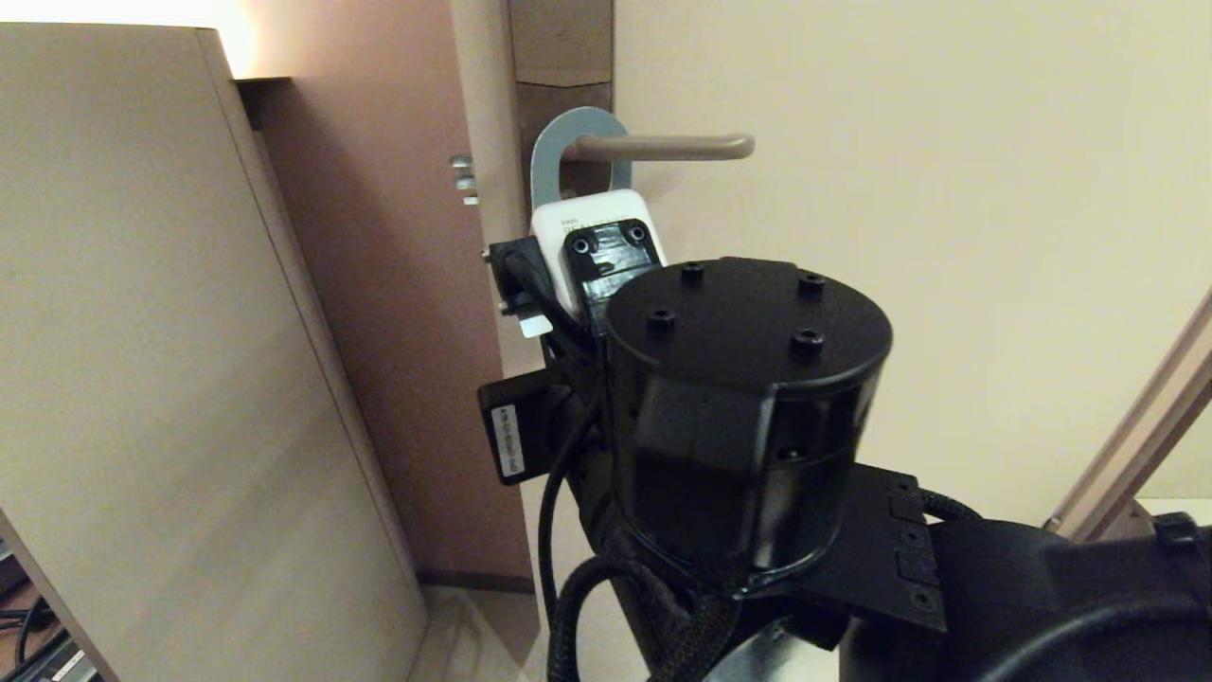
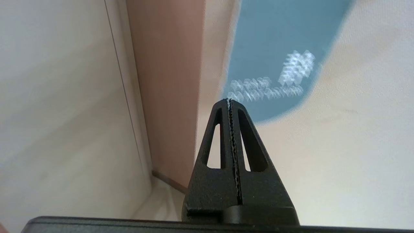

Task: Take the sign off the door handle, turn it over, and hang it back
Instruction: Hang the sign back with the other side facing out

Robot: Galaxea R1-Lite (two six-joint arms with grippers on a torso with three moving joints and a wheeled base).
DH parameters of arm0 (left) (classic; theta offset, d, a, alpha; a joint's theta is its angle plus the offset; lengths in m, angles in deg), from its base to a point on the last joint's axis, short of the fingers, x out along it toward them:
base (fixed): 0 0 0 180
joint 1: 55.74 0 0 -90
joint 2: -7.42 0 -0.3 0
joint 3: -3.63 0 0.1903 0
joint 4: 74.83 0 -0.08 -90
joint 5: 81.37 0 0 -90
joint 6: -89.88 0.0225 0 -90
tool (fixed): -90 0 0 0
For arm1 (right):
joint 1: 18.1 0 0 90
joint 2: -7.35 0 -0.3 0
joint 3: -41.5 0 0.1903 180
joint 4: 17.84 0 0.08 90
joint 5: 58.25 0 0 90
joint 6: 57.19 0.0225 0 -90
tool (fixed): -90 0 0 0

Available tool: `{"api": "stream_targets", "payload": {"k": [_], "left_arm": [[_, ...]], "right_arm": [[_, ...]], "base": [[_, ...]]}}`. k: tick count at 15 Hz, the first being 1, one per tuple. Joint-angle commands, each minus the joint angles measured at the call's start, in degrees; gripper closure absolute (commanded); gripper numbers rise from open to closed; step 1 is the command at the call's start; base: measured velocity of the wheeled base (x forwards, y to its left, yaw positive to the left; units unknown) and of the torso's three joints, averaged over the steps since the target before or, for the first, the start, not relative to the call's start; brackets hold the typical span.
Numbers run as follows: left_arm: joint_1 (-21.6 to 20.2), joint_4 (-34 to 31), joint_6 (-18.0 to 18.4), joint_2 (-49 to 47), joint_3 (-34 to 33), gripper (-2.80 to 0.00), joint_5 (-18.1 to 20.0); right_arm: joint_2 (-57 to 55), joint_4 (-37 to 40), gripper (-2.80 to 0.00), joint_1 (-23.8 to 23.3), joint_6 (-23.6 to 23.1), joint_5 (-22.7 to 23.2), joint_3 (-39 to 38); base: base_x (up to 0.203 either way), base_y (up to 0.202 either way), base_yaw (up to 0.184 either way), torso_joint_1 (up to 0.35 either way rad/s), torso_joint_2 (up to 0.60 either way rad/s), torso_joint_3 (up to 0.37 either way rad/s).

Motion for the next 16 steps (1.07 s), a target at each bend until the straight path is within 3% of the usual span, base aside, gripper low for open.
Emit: {"api": "stream_targets", "payload": {"k": [1,16], "left_arm": [[-0.01,0.03,0.01,0.01,0.0,0.0,-0.04],[-0.01,0.03,0.01,0.01,0.0,0.0,-0.03]], "right_arm": [[2.67,-0.26,0.0,0.01,0.21,-0.18,-2.23],[-9.37,-10.07,0.0,-2.8,-4.28,-0.27,10.86]], "base": [[0.0,0.0,0.0,0.0,0.0,0.0],[0.0,0.0,0.0,0.0,0.0,0.0]]}}
